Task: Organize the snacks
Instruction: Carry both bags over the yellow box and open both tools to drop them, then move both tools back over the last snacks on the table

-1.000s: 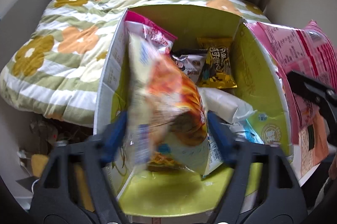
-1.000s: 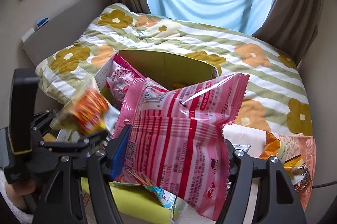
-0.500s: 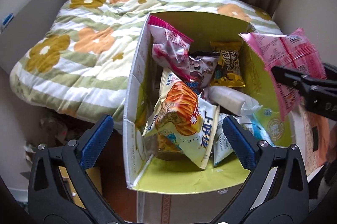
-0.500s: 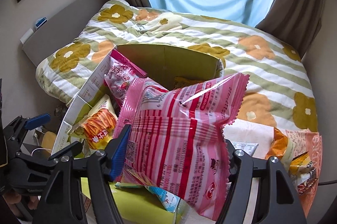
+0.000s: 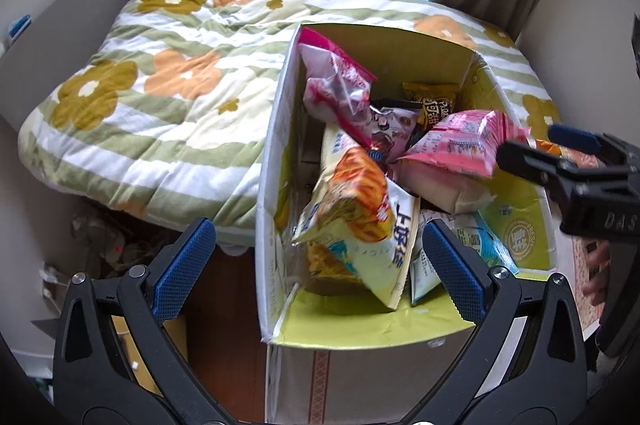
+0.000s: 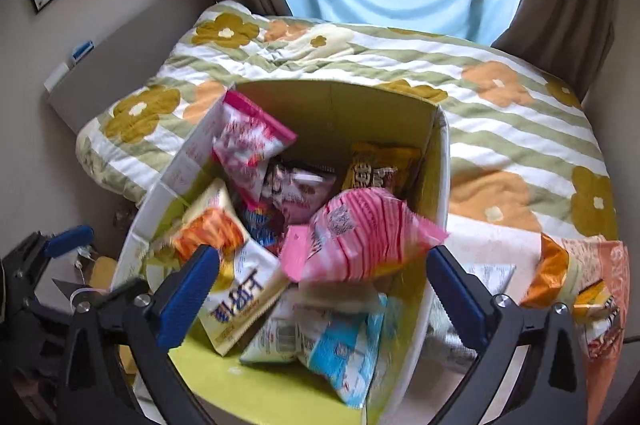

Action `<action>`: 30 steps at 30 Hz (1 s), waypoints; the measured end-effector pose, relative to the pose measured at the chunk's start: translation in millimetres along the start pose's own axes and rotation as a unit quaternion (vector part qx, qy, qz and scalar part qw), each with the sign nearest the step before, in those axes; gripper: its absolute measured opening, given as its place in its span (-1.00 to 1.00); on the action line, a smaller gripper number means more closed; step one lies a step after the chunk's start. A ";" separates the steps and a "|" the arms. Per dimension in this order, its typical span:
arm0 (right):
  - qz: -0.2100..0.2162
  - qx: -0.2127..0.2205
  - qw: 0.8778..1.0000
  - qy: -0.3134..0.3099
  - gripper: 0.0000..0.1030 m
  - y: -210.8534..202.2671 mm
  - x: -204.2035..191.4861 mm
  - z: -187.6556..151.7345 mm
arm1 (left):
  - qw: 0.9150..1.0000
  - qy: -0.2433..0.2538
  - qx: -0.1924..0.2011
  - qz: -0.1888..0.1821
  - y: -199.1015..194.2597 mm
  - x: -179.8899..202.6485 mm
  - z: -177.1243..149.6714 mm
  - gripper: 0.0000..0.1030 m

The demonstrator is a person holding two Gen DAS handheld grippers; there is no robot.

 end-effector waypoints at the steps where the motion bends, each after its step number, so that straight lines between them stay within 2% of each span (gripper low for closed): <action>1: -0.005 0.002 1.000 -0.003 0.99 -1.4 -2.2 -3.6 | 1.000 -0.003 0.000 -0.004 -0.1 -1.6 -1.5 0.99; 6: -0.007 0.005 1.000 -0.003 0.99 -8.8 -8.8 -15.3 | 1.000 -0.008 0.010 -0.018 -4.5 -6.0 -7.1 0.99; 13: -0.003 0.038 0.999 0.019 0.99 -33.9 -7.9 -17.7 | 0.999 0.014 0.024 -0.027 -18.7 1.3 -6.8 0.99; 19: -0.042 0.054 0.997 0.034 0.99 -63.3 9.3 -27.9 | 0.998 0.032 0.031 -0.053 -27.4 17.2 2.2 0.99; 22: -0.060 0.062 0.995 0.049 0.99 -76.2 24.2 -33.0 | 0.996 0.040 0.037 -0.074 -31.9 32.9 8.6 0.99; 26: -0.091 0.089 0.989 0.072 0.99 -98.5 53.3 -42.9 | 0.993 0.074 0.042 -0.081 -32.7 68.2 19.3 0.99; 30: -0.115 0.096 0.985 0.091 0.99 -113.9 92.5 -52.2 | 0.990 0.099 0.041 -0.089 -30.1 111.0 26.9 0.99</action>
Point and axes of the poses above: each gripper's, at about its wrist camera, not at the fingertips, and y roughly the way its jaws point, x to its right, z to its top, the point moved 5 cm from there along y, roughly the way its jaws point, and after that the axes turned 6 degrees about -x, right-handed, at the moved point
